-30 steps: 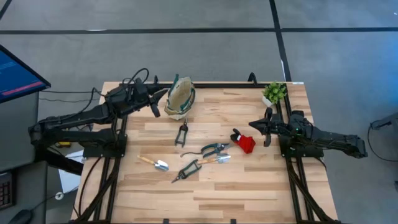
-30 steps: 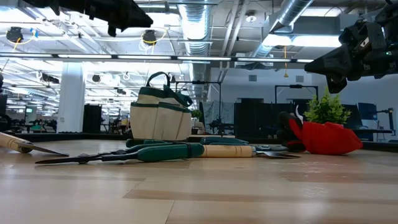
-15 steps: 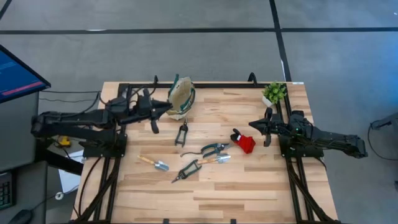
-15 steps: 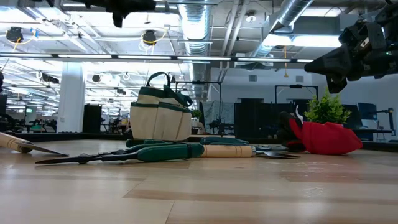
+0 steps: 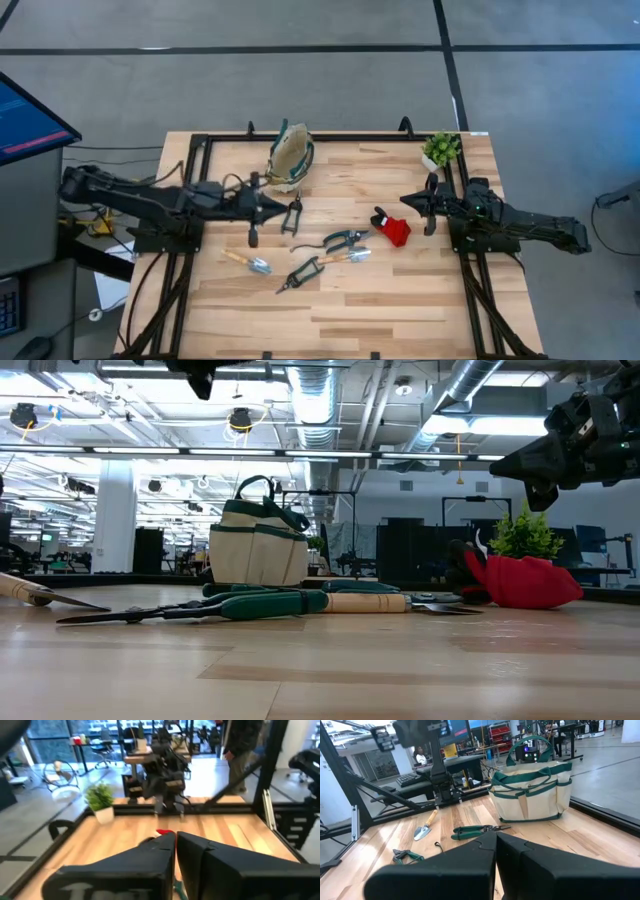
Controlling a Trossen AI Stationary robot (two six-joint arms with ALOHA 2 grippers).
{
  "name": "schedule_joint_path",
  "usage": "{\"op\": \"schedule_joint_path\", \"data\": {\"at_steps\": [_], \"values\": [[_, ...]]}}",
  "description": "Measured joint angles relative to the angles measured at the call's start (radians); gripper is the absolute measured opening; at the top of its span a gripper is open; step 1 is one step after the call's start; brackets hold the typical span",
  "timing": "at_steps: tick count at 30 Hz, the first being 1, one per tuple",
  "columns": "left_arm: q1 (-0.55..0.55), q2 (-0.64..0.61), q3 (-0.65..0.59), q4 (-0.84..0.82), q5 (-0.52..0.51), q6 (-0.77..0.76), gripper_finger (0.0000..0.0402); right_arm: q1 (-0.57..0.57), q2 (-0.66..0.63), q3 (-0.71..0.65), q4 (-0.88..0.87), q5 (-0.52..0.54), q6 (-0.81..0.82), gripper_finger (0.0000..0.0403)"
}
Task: Pick & Place Garden tools in Gardening bag
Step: Put the top green shear scissors into the brown gardening bag
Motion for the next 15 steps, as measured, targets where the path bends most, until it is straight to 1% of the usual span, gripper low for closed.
{"op": "schedule_joint_path", "data": {"at_steps": [7, 11, 13, 15], "values": [[-0.047, 0.133, 0.000, 0.104, -0.001, -0.057, 0.0004, 0.000, 0.000, 0.000, 0.000, 0.000, 0.000, 0.0000], [-0.080, 0.190, 0.000, 0.115, -0.001, -0.067, 0.0004, 0.000, 0.000, 0.000, 0.000, 0.000, 0.000, 0.0000], [-0.096, 0.218, 0.000, 0.114, -0.039, -0.107, 0.0004, 0.000, 0.000, 0.000, 0.000, 0.000, 0.000, 0.0000], [-0.120, 0.242, 0.000, 0.113, -0.136, -0.165, 0.0003, 0.000, 0.000, 0.000, 0.000, 0.000, 0.000, 0.0000]]}}
